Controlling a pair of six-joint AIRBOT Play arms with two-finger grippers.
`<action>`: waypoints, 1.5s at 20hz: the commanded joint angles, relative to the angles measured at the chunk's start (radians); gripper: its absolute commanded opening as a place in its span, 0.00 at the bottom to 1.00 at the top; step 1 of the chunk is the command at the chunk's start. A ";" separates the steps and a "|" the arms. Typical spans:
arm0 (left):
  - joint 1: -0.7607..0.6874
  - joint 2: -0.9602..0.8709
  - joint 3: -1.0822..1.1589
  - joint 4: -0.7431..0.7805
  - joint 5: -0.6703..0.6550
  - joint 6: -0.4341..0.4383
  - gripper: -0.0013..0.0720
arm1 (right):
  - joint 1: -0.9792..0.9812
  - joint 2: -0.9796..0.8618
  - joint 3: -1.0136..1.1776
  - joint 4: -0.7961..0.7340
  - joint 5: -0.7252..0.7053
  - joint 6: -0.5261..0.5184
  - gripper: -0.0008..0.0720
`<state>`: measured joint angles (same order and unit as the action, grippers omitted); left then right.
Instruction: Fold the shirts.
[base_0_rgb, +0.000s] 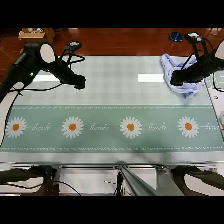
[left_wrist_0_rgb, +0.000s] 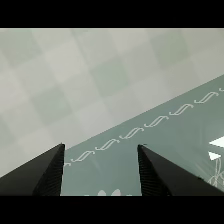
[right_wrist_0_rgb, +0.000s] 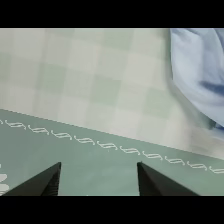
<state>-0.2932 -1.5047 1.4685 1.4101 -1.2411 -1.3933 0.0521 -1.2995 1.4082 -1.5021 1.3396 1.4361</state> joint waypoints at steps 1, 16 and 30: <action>0.000 -0.001 0.000 0.000 0.000 0.000 0.78 | 0.001 0.001 0.001 0.000 0.000 0.000 0.76; 0.000 -0.001 0.000 0.000 0.000 0.000 0.78 | 0.001 0.001 0.001 0.000 0.000 0.000 0.76; 0.000 -0.051 0.000 0.000 0.001 0.001 0.78 | 0.000 -0.030 0.001 -0.335 -0.493 0.209 0.73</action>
<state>-0.2939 -1.5372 1.4685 1.4101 -1.2392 -1.3930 0.0521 -1.3121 1.4082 -1.6333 0.9852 1.5223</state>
